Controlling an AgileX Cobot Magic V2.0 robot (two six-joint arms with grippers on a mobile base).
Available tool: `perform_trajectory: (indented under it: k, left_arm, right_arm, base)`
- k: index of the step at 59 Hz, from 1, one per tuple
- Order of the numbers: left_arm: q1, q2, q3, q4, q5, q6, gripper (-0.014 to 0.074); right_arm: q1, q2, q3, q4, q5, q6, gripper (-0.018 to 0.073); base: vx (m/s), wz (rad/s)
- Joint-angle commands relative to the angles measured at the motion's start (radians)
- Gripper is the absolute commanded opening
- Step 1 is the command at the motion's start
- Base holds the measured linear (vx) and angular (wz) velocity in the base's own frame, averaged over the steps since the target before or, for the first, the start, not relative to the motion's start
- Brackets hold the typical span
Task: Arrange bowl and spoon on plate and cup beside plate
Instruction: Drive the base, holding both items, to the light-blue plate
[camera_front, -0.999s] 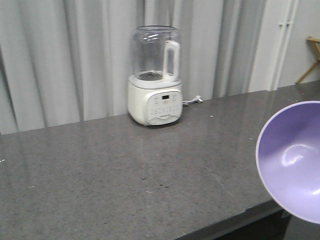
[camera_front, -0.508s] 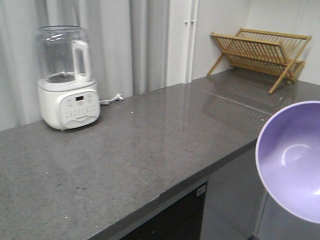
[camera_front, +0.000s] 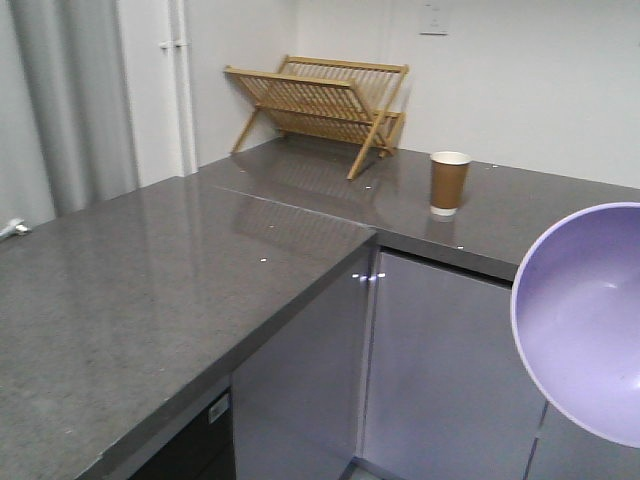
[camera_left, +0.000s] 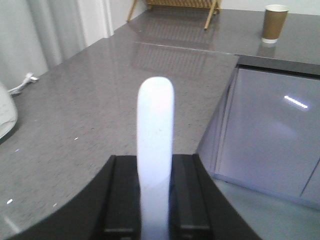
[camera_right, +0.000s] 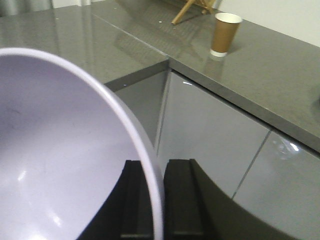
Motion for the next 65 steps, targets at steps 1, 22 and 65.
perform_trajectory:
  k: [1,22,65]
  left_arm:
    - [-0.007,0.003,-0.021,-0.01,-0.079,-0.001,-0.0006]
    - [-0.007,0.003,-0.021,-0.01,-0.079,-0.001,-0.0006]
    - [-0.007,0.003,-0.021,-0.01,-0.079,-0.001,-0.0006]
  right_arm:
    - [-0.002,-0.009,-0.028,0.01,-0.086,-0.006,-0.0009]
    - [-0.002,-0.009,-0.028,0.01,-0.086,-0.006,-0.0009]
    - [-0.002,-0.009,-0.028,0.01,-0.086,-0.007,-0.0009]
  base:
    - [0.18,-0.65]
    - [0.22,-0.65]
    - [0.29,-0.45]
